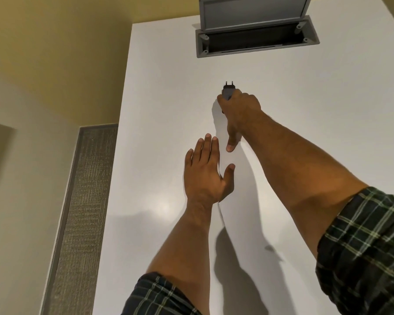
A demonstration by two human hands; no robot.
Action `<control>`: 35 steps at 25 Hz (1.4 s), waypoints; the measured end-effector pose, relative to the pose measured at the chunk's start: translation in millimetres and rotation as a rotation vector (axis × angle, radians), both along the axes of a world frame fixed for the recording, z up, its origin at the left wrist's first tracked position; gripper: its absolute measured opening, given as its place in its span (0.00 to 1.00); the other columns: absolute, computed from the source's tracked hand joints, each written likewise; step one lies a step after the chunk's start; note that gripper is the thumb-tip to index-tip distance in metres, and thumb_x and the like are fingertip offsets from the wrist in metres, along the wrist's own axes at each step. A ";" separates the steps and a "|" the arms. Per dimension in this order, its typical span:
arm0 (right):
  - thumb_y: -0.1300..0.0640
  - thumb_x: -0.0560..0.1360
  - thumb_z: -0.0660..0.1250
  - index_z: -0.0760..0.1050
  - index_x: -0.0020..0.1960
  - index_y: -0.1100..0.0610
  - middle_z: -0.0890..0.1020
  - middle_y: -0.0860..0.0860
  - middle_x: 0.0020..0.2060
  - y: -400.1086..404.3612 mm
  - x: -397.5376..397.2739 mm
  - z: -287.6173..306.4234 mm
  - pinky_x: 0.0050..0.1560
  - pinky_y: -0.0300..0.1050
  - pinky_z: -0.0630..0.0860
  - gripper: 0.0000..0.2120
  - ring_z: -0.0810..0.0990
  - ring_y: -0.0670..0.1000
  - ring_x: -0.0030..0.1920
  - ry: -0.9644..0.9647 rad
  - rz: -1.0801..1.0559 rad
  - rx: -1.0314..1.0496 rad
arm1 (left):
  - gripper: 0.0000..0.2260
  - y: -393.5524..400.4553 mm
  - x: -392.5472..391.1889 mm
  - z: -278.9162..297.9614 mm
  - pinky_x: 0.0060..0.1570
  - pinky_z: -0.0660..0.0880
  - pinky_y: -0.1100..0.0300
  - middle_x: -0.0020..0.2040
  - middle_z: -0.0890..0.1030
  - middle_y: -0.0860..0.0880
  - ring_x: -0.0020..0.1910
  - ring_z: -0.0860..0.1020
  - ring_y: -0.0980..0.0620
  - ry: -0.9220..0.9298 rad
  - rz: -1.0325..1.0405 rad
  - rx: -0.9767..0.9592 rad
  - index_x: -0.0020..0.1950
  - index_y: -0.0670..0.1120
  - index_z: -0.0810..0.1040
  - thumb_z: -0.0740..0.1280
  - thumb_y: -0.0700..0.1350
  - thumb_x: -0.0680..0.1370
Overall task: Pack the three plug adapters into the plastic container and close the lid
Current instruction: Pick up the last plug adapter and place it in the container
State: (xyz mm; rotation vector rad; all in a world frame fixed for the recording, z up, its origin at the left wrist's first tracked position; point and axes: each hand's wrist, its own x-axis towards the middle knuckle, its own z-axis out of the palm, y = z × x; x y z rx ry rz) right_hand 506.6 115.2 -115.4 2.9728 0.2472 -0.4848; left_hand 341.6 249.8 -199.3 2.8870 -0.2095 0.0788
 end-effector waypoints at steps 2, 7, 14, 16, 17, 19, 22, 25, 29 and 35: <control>0.52 0.78 0.67 0.62 0.75 0.57 0.69 0.61 0.69 0.7 -6.4 -1.4 0.64 0.51 0.69 0.28 0.72 0.61 0.66 -0.039 0.030 0.045 | 0.35 0.2 1.6 -0.4 0.80 0.52 0.46 0.84 0.54 0.50 0.83 0.51 0.50 0.006 0.003 0.002 0.84 0.50 0.54 0.49 0.67 0.80; 0.50 0.76 0.68 0.69 0.65 0.59 0.72 0.56 0.47 2.9 -32.9 1.2 0.42 0.49 0.67 0.22 0.77 0.60 0.49 -0.121 -0.032 0.154 | 0.35 -0.3 1.3 -1.2 0.81 0.52 0.47 0.84 0.55 0.50 0.83 0.52 0.50 -0.010 0.005 -0.016 0.83 0.49 0.55 0.52 0.65 0.80; 0.52 0.67 0.81 0.70 0.63 0.59 0.75 0.62 0.56 -3.4 -95.5 6.3 0.41 0.47 0.76 0.31 0.78 0.59 0.43 -0.145 -0.083 0.259 | 0.27 -4.7 -14.1 13.4 0.80 0.55 0.49 0.82 0.59 0.47 0.82 0.56 0.49 0.023 0.001 -0.044 0.82 0.44 0.59 0.53 0.55 0.85; 0.48 0.77 0.68 0.71 0.60 0.60 0.77 0.59 0.53 1.3 -113.2 7.1 0.48 0.52 0.80 0.19 0.80 0.59 0.48 -0.223 -0.136 0.391 | 0.27 -8.5 -26.2 24.0 0.81 0.51 0.49 0.84 0.54 0.47 0.83 0.52 0.49 0.126 0.005 0.048 0.83 0.44 0.53 0.49 0.54 0.87; 0.48 0.78 0.62 0.71 0.59 0.60 0.78 0.58 0.51 1.8 -122.8 8.4 0.48 0.52 0.79 0.17 0.79 0.59 0.47 -0.273 -0.143 0.387 | 0.27 -8.4 -33.2 30.0 0.81 0.49 0.49 0.84 0.50 0.48 0.83 0.49 0.49 0.193 -0.010 0.072 0.84 0.45 0.50 0.47 0.54 0.87; 0.52 0.79 0.61 0.71 0.58 0.60 0.77 0.57 0.50 -1.0 -146.2 16.3 0.43 0.49 0.74 0.13 0.77 0.58 0.45 -0.305 -0.104 0.335 | 0.27 -3.4 -51.6 42.6 0.81 0.46 0.50 0.84 0.45 0.49 0.83 0.44 0.50 0.310 -0.055 0.088 0.84 0.45 0.45 0.46 0.54 0.87; 0.60 0.81 0.60 0.72 0.63 0.59 0.76 0.61 0.54 -14.6 -189.7 24.4 0.40 0.47 0.70 0.12 0.79 0.60 0.44 -0.331 0.047 0.184 | 0.28 7.3 -74.5 63.6 0.81 0.48 0.51 0.84 0.41 0.49 0.83 0.42 0.51 0.468 -0.140 0.092 0.84 0.45 0.42 0.48 0.54 0.87; 0.60 0.82 0.59 0.73 0.65 0.56 0.76 0.63 0.53 -25.1 -234.5 31.9 0.40 0.48 0.68 0.13 0.79 0.61 0.43 -0.334 -0.018 0.238 | 0.29 10.1 -95.5 83.2 0.78 0.56 0.49 0.84 0.39 0.51 0.83 0.44 0.51 0.618 -0.133 0.155 0.84 0.46 0.42 0.49 0.55 0.87; 0.64 0.77 0.63 0.76 0.61 0.56 0.78 0.62 0.45 -38.1 -296.0 47.2 0.38 0.49 0.71 0.13 0.78 0.60 0.37 -0.358 -0.073 0.253 | 0.29 11.0 -134.9 105.9 0.75 0.62 0.47 0.84 0.51 0.48 0.80 0.61 0.45 0.609 -0.212 0.225 0.83 0.44 0.54 0.53 0.56 0.86; 0.61 0.77 0.66 0.71 0.71 0.55 0.78 0.58 0.42 -54.2 -379.8 66.0 0.30 0.46 0.66 0.23 0.75 0.59 0.31 -0.387 0.026 0.261 | 0.29 27.9 -222.1 129.6 0.75 0.63 0.50 0.82 0.60 0.48 0.80 0.62 0.48 0.379 -0.326 0.145 0.82 0.47 0.61 0.53 0.60 0.84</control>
